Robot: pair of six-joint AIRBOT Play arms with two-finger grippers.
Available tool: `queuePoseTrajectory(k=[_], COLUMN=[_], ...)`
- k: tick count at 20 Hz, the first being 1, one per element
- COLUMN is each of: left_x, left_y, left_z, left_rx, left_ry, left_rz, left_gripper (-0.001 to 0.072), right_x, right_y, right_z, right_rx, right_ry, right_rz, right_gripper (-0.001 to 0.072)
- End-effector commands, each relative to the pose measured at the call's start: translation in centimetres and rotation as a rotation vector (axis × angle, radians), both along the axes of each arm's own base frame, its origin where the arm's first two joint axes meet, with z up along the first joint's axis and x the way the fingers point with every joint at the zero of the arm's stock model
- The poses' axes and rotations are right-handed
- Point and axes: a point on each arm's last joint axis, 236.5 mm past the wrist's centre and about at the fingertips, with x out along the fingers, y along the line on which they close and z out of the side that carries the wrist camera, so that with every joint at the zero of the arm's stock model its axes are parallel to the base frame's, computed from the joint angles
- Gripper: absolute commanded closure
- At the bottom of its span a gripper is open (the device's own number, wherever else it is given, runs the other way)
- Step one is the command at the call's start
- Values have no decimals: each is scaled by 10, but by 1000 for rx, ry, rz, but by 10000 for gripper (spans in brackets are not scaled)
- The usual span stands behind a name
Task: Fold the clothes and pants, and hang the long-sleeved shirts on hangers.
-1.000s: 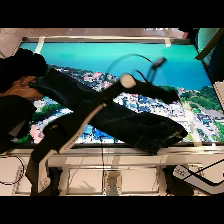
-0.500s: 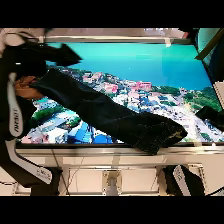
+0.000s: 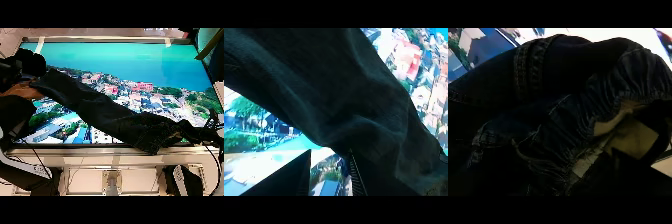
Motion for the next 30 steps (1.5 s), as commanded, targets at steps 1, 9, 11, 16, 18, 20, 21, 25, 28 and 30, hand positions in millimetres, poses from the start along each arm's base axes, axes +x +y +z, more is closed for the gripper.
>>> queuePoseTrajectory(k=[1, 9, 11, 16, 18, 20, 21, 25, 28, 30], left_x=[-2, 8, 17, 15, 9, -8, -20, -49, -68, -71], left_y=[6, 8, 13, -13, -40, -52, -56, -76, -77, -78], left_z=[-20, -61, -61, -69, -81, -104, -114, -134, -144, -144], left_rx=[8, -52, -47, -45, -7, 110, 161, 195, 200, 181], left_ry=[41, 120, 95, 125, 140, 193, 218, 187, 138, 96], left_rz=[27, 108, 147, 84, -5, -47, -66, -28, 78, 159], left_gripper=[456, 455, 455, 461, 585, 585, 585, 585, 583, 546], right_x=[7, 82, 102, 126, 143, 164, 176, 227, 250, 251], right_y=[-1, -46, -78, -139, -147, -155, -164, -198, -212, -215], right_z=[-17, 6, 47, 106, 90, 73, 70, 77, 77, 62], right_rx=[26, -34, -178, -341, -291, -260, -256, -244, -241, -231], right_ry=[-34, -300, -382, -415, -362, -334, -337, -378, -379, -352], right_rz=[-80, -201, -184, -171, -149, -137, -149, -164, -140, -135], right_gripper=[27, 666, 667, 667, 667, 667, 667, 667, 667, 667])
